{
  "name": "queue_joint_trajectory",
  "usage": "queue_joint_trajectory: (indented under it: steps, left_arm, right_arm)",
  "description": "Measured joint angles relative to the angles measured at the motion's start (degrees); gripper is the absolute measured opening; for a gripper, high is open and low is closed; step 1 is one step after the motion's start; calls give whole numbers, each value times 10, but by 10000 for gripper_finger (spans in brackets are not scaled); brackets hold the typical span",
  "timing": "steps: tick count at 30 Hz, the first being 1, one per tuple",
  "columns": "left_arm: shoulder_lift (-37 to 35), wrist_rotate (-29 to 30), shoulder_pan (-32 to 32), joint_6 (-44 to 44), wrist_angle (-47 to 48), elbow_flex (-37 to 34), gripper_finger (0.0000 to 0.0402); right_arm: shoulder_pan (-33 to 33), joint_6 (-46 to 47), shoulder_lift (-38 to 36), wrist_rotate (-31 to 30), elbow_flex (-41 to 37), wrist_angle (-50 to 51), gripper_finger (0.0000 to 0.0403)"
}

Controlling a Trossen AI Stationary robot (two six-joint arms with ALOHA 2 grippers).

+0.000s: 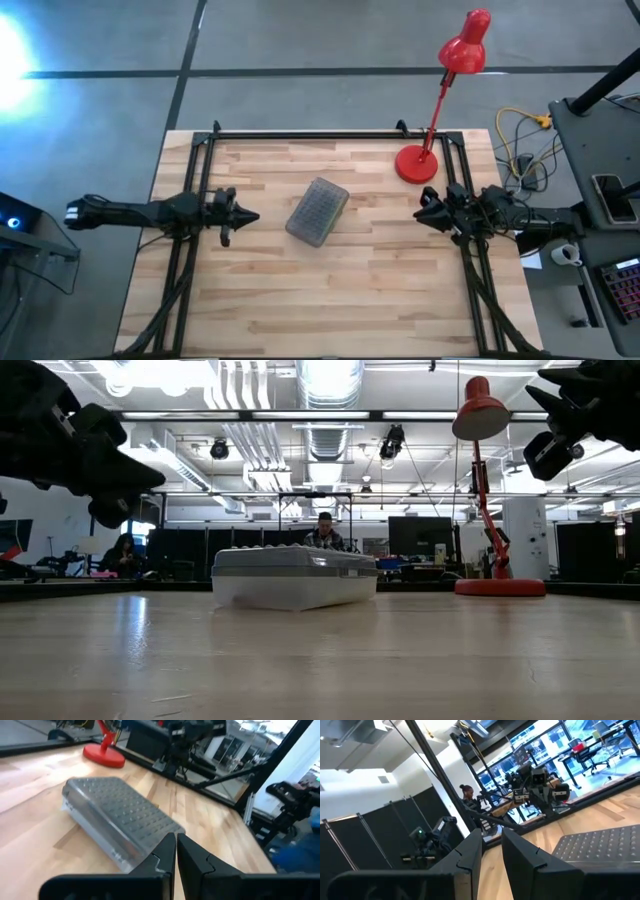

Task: Pick & place school supplies into a supply box
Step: Return to Home Position

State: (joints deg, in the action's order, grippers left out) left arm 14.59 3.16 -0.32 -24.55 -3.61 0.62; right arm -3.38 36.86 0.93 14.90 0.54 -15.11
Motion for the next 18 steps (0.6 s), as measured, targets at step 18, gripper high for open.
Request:
queue_joint_trajectory:
  steps: [18]
  left_arm:
    - [103,0,0,0,0,0,1]
  right_arm:
    - [0,0,0,0,0,0,68]
